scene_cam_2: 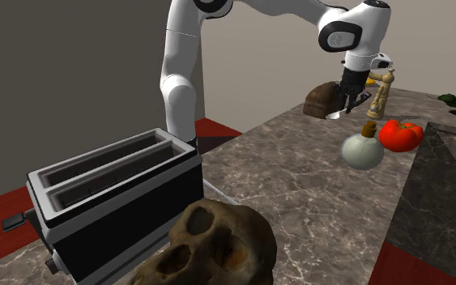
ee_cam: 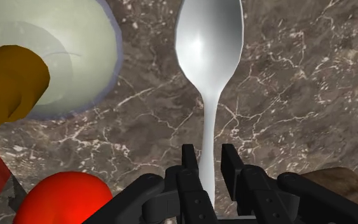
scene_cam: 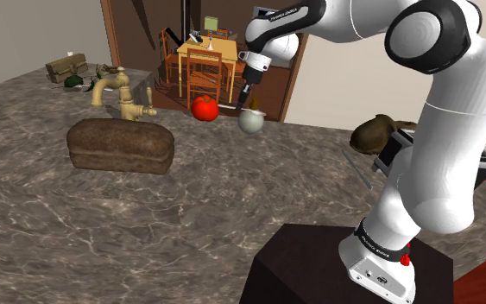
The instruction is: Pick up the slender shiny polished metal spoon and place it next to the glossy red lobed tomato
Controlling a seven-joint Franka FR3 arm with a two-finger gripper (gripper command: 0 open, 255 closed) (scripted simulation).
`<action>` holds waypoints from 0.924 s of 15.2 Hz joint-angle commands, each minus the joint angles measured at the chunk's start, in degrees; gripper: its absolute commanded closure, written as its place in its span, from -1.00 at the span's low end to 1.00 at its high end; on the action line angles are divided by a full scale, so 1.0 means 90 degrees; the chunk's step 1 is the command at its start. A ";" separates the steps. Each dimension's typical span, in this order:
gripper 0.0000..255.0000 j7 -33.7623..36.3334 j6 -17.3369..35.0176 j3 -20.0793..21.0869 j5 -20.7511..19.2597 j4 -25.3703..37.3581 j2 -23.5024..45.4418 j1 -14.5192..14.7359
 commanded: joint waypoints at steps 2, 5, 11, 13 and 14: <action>1.00 -0.0112 0.0211 0.0027 0.0106 -0.0139 0.0102 -0.0017; 1.00 -0.0223 0.0410 0.0060 0.0218 -0.0260 0.0213 -0.0036; 1.00 -0.0460 0.0790 0.0143 0.0470 -0.0460 0.0464 -0.0087; 1.00 -0.0543 0.0912 0.0176 0.0561 -0.0515 0.0556 -0.0108; 1.00 -0.0585 0.0972 0.0194 0.0608 -0.0540 0.0603 -0.0120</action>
